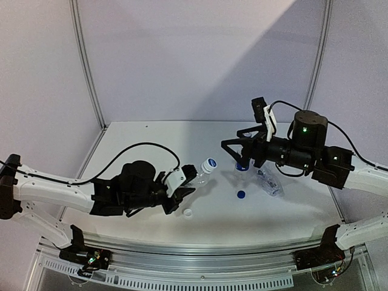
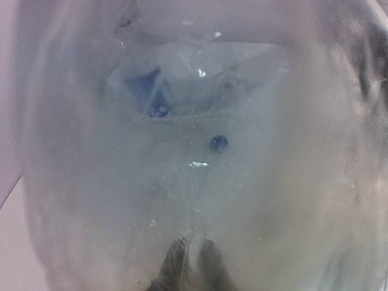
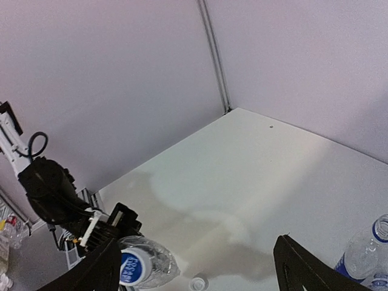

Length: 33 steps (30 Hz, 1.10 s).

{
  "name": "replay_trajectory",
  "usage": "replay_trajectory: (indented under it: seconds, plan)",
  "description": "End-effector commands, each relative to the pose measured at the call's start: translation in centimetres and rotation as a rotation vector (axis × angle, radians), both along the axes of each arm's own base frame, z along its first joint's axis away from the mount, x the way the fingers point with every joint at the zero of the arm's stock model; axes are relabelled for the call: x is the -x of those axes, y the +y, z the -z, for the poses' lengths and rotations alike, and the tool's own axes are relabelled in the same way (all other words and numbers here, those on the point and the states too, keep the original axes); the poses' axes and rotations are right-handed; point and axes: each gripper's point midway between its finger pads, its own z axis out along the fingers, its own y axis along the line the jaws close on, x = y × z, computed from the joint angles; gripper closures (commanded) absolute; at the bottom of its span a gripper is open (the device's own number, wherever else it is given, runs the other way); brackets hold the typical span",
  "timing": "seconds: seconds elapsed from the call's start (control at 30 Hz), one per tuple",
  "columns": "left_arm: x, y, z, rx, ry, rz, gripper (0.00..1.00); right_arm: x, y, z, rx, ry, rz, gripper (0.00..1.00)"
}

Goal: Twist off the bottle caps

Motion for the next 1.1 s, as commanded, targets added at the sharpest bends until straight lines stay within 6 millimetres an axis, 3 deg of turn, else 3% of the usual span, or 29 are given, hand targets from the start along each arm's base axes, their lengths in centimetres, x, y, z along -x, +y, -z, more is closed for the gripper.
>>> replay_trajectory:
  seconds: [0.0, 0.17, 0.4, 0.77, 1.07]
  plan:
    - [-0.5, 0.1, 1.0, -0.043, 0.015, -0.019, 1.00, 1.8, 1.5, -0.3, 0.051, 0.044, -0.133, 0.14]
    - [-1.1, 0.2, 1.8, -0.089, 0.014, -0.053, 1.00, 2.2, 4.4, 4.0, 0.153, 0.215, -0.239, 0.24]
    - [-1.8, 0.8, 1.9, -0.124, -0.001, -0.097, 1.00, 2.5, 5.5, 6.3, 0.205, 0.329, -0.271, 0.35]
    - [-2.1, 1.1, 2.0, -0.137, -0.010, -0.113, 1.00, 2.8, 5.4, 7.7, 0.240, 0.373, -0.282, 0.51]
    - [-2.0, 0.9, 2.2, -0.142, -0.004, -0.105, 1.00, 2.4, 5.0, 6.5, 0.213, 0.334, -0.249, 0.41]
